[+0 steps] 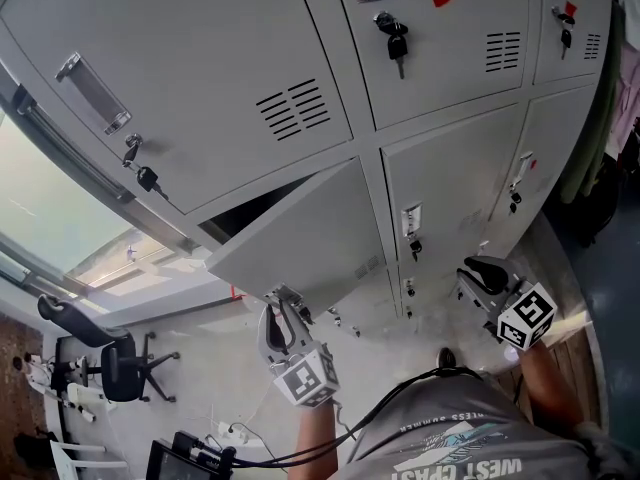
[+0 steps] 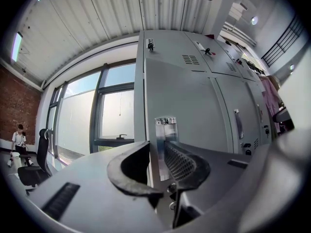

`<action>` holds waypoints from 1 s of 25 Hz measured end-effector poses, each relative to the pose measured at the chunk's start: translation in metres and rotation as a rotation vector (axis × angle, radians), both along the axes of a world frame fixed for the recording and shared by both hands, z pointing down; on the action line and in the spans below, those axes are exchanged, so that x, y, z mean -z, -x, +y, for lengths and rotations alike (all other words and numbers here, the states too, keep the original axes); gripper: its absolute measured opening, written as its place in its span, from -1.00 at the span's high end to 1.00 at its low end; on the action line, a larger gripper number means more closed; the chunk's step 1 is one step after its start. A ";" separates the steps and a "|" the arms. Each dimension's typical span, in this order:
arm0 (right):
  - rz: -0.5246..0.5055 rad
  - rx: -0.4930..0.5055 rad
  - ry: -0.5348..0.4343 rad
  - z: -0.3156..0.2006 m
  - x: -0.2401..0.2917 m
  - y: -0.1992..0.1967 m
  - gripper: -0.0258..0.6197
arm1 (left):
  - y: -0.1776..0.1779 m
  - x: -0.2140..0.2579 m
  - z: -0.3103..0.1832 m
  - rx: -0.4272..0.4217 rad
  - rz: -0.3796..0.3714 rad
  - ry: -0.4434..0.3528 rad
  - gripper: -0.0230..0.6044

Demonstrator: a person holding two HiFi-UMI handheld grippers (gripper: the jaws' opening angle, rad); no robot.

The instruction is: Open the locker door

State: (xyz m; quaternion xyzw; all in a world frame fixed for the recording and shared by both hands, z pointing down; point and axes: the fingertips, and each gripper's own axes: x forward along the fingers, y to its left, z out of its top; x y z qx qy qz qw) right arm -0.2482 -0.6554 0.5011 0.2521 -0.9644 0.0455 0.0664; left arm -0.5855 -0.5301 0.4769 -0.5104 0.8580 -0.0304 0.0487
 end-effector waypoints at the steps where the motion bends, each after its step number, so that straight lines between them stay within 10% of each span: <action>1: 0.002 -0.001 -0.001 0.001 0.000 0.000 0.65 | 0.000 0.000 0.001 0.000 0.003 -0.002 0.61; 25: -0.117 -0.008 -0.133 0.120 0.048 -0.053 0.94 | -0.081 0.037 0.093 -0.244 0.006 -0.064 0.91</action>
